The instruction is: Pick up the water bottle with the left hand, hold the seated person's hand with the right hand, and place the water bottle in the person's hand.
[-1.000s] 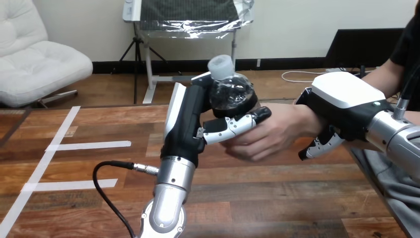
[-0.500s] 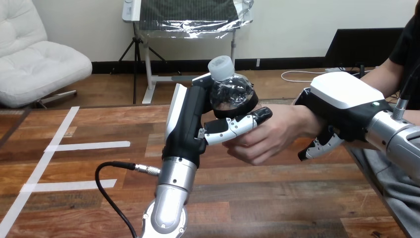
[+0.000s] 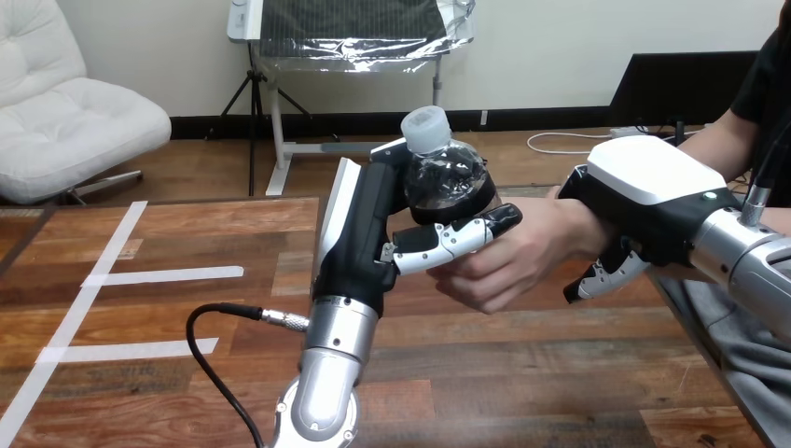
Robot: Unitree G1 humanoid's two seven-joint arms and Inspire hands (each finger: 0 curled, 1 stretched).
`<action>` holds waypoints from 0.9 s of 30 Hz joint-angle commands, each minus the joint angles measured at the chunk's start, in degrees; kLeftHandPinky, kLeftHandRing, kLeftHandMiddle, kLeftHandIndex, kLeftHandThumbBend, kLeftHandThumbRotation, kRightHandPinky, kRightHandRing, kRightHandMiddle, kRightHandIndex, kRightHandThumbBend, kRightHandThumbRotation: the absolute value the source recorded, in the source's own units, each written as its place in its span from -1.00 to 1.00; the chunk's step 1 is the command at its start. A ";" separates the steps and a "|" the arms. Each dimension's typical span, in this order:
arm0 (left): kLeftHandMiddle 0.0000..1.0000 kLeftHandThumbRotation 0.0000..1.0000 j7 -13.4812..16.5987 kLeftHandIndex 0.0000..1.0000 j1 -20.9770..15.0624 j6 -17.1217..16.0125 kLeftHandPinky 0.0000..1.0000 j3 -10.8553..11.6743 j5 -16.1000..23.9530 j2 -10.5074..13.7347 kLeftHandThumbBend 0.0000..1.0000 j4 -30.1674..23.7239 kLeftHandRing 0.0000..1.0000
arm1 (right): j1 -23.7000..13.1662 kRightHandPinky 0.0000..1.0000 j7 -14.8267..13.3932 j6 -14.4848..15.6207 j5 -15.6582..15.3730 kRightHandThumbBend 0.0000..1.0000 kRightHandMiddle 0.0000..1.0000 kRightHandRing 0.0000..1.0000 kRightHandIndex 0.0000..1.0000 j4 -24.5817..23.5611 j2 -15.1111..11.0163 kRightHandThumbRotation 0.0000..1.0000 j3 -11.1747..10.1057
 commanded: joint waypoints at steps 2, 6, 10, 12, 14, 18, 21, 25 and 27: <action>-0.18 -1.00 0.52 -0.03 -3.68 -1.61 -0.23 -0.46 -0.05 -4.18 0.18 -0.03 -0.21 | -2.07 -0.71 -1.83 -1.07 -0.18 0.59 -0.43 -0.58 -0.34 -0.10 -1.03 -1.00 -3.08; -0.17 -1.00 0.49 -0.03 -3.69 -1.45 -0.23 -0.57 -0.07 -4.03 0.17 -0.09 -0.21 | -2.06 -0.70 -1.86 -1.15 -0.24 0.60 -0.41 -0.57 -0.31 0.09 -1.12 -1.00 -3.10; -0.16 -1.00 0.28 -0.02 -3.71 -1.56 -0.23 -0.65 -0.16 -3.84 0.17 -0.04 -0.20 | -2.05 -0.65 -1.95 -0.84 -0.79 0.59 -0.32 -0.50 -0.22 0.19 -1.20 -1.00 -2.96; -0.15 -1.00 0.05 -0.02 -3.73 -1.42 -0.23 -0.73 -0.07 -3.60 0.17 -0.11 -0.20 | -2.00 -0.62 -2.19 -0.84 -1.04 0.60 -0.28 -0.46 -0.18 0.26 -1.21 -1.00 -2.95; -0.11 -1.00 -0.14 0.00 -3.75 -1.16 -0.22 -0.81 0.09 -3.38 0.18 -0.24 -0.16 | -1.93 -0.57 -2.46 -0.90 -1.18 0.62 -0.22 -0.41 -0.13 0.31 -1.19 -1.00 -3.00; 0.04 -0.89 -1.74 0.14 -3.76 0.91 -0.07 -1.52 1.31 -1.98 0.24 -1.46 -0.01 | -1.75 -0.46 -3.18 -0.95 -1.82 0.66 -0.11 -0.28 -0.02 0.27 -1.31 -1.00 -2.97; 0.32 -0.59 -3.10 0.42 -3.89 2.96 0.18 -2.23 3.11 -0.67 0.39 -2.53 0.26 | -1.58 -0.33 -3.49 -1.04 -1.81 0.70 0.03 -0.12 0.10 0.31 -1.34 -1.00 -3.05; 0.65 -0.23 -4.67 0.75 -3.98 5.54 0.54 -2.80 5.68 0.52 0.61 -3.74 0.62 | -1.34 -0.15 -3.97 -1.55 -1.71 0.74 0.24 0.07 0.26 0.49 -1.58 -0.99 -3.11; 0.78 -0.09 -5.24 0.84 -3.94 6.12 0.71 -2.79 6.43 0.68 0.72 -3.99 0.76 | -1.23 -0.07 -4.03 -1.98 -1.50 0.75 0.32 0.15 0.33 0.56 -1.76 -0.97 -3.15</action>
